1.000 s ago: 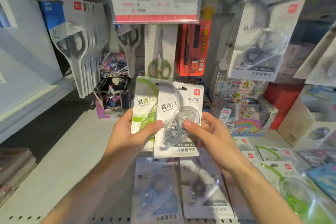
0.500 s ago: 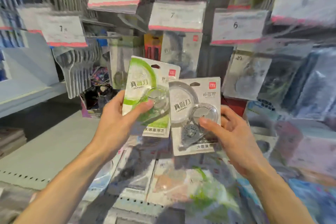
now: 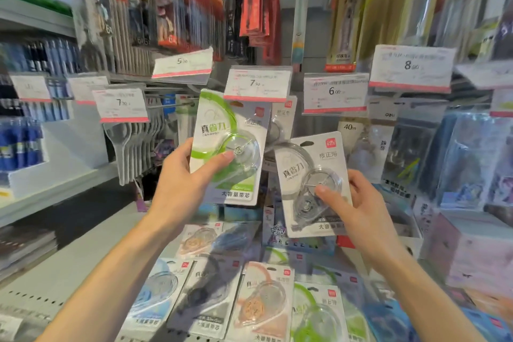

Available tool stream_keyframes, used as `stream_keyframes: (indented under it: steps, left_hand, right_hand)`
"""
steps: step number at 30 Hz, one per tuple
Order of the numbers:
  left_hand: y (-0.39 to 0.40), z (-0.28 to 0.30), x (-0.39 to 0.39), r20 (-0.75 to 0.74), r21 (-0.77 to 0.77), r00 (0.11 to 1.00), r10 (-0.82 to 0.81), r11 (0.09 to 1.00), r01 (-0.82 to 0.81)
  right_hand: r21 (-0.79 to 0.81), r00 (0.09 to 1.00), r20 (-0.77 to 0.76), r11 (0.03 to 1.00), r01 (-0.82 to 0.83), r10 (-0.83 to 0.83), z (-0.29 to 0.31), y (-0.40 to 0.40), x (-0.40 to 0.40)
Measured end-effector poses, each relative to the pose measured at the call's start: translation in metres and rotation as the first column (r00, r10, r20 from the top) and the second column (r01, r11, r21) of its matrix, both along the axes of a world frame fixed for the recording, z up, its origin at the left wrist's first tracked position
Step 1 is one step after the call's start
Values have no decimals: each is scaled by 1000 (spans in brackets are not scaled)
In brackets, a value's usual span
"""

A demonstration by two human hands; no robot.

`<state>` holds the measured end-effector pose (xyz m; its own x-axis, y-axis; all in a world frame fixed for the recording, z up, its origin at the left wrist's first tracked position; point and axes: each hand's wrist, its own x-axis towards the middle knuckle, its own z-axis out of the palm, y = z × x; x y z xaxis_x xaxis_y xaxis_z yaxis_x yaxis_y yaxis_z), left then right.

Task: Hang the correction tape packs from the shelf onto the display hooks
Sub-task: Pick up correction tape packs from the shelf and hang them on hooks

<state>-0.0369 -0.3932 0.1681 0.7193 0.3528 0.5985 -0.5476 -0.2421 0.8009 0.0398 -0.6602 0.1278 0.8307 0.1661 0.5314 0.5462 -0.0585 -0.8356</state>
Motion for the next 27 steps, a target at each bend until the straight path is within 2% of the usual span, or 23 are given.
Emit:
stream_keyframes:
  steps: [6, 14, 27]
  left_hand:
    - [11, 15, -10, 110, 29, 994, -17, 999, 14]
    - [19, 21, -12, 135, 28, 991, -24, 999, 20]
    - [21, 19, -11, 124, 78, 992, -34, 997, 24]
  right_hand:
    - [-25, 997, 65, 999, -42, 43, 12, 27, 4]
    - [-14, 985, 172, 999, -29, 31, 48, 70, 14]
    - [57, 995, 101, 998, 18, -24, 66, 92, 42]
